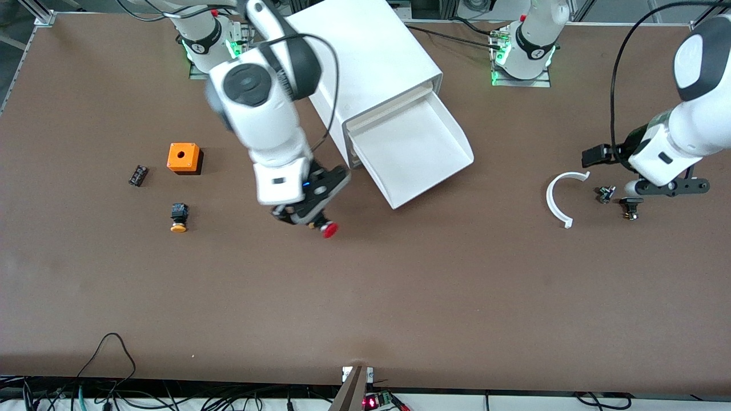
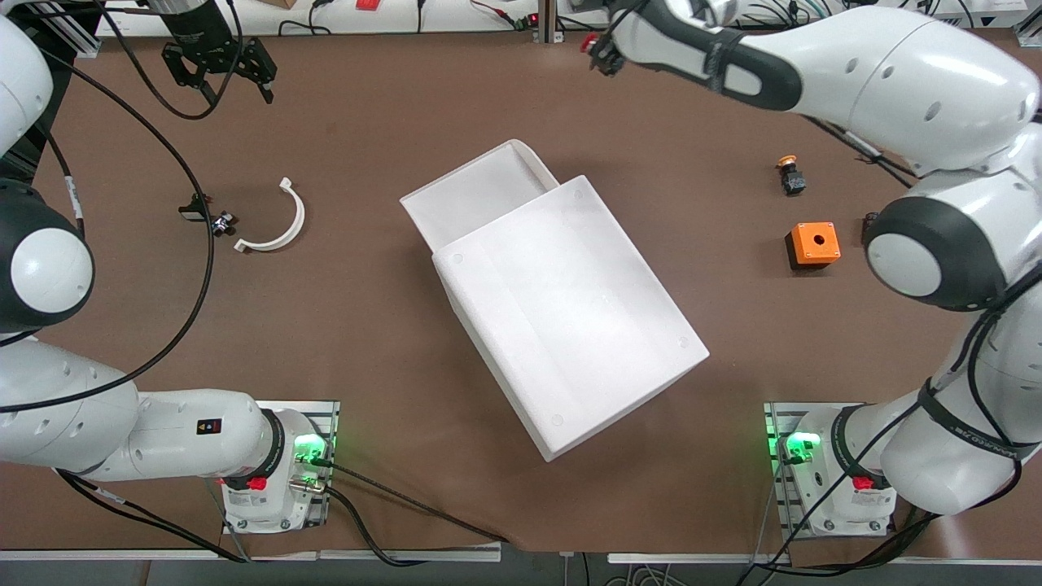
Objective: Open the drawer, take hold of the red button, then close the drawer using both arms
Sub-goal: 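Lift the red button out with the right gripper while the left gripper reaches the drawer, then close the drawer with the left gripper while the right gripper sets button down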
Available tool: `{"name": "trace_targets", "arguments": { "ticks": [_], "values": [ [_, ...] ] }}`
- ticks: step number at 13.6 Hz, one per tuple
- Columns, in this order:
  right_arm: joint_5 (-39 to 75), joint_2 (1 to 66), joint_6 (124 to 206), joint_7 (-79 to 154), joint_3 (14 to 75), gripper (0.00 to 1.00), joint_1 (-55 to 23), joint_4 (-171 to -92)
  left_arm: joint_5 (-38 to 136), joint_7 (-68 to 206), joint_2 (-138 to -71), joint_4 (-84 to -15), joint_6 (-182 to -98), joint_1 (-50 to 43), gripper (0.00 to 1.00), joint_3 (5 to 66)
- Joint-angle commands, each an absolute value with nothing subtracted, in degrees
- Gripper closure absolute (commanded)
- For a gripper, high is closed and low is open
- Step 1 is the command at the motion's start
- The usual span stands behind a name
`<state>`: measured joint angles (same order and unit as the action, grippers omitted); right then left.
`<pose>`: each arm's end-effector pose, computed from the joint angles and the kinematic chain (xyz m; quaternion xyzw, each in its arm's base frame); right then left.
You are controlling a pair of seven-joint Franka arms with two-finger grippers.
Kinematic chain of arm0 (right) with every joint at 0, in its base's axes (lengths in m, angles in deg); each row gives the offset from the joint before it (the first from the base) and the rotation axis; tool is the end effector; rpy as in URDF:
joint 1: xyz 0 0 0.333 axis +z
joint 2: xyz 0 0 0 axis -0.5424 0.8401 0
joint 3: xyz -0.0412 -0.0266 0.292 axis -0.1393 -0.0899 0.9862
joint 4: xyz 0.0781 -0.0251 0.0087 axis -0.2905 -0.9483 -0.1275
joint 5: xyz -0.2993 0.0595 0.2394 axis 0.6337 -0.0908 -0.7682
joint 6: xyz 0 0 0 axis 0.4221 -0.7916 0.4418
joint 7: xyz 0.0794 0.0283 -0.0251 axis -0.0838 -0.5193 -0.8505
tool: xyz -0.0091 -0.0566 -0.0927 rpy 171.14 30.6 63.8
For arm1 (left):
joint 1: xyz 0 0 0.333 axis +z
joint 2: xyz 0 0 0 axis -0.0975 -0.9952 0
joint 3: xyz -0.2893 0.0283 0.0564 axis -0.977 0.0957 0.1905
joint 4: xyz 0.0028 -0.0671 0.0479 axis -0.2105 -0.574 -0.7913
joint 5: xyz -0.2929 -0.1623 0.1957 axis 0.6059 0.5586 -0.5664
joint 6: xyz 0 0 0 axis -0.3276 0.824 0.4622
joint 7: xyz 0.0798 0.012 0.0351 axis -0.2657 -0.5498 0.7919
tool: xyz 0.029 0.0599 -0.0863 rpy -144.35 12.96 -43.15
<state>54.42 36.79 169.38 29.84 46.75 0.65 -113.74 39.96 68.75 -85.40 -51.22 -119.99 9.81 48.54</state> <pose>0.6051 0.3584 0.4324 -0.9256 -0.3639 -0.1036 0.0077 0.5670 -0.0084 0.4605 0.9943 0.0476 -0.0950 0.0015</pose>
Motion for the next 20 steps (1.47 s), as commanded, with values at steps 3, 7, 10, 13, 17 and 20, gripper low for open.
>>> {"name": "trace_targets", "arguments": {
  "ticks": [3,7,10,13,17,20],
  "values": [
    [52.7,30.1,162.7,48.4,47.4,0.89,-5.9,-126.1,40.6,86.9,-87.5,-62.8,-139.0,7.2,0.0,43.8],
    [58.0,30.2,160.9,57.0,47.3,0.89,-10.6,-132.3,40.5,101.5,-90.0,-70.4,-152.3,4.9,0.0,38.7],
    [60.7,30.4,166.7,57.2,47.4,0.89,-14.5,-138.4,40.5,110.1,-92.5,-71.4,-156.9,1.7,0.0,38.1],
    [61.1,31.6,186.9,53.6,47.4,0.89,-17.1,-150.2,41.1,118.1,-93.6,-73.4,-158.6,0.1,0.0,35.3],
    [61.2,35.8,198.8,51.7,47.4,0.89,-18.9,-154.5,44.1,125.4,-93.6,-74.5,-160.0,-1.7,0.0,31.1],
    [61.1,36.5,198.9,52.2,47.4,0.58,-19.0,-154.2,45.4,126.3,-93.1,-76.0,-159.6,-2.0,0.0,28.0]
  ]
}}
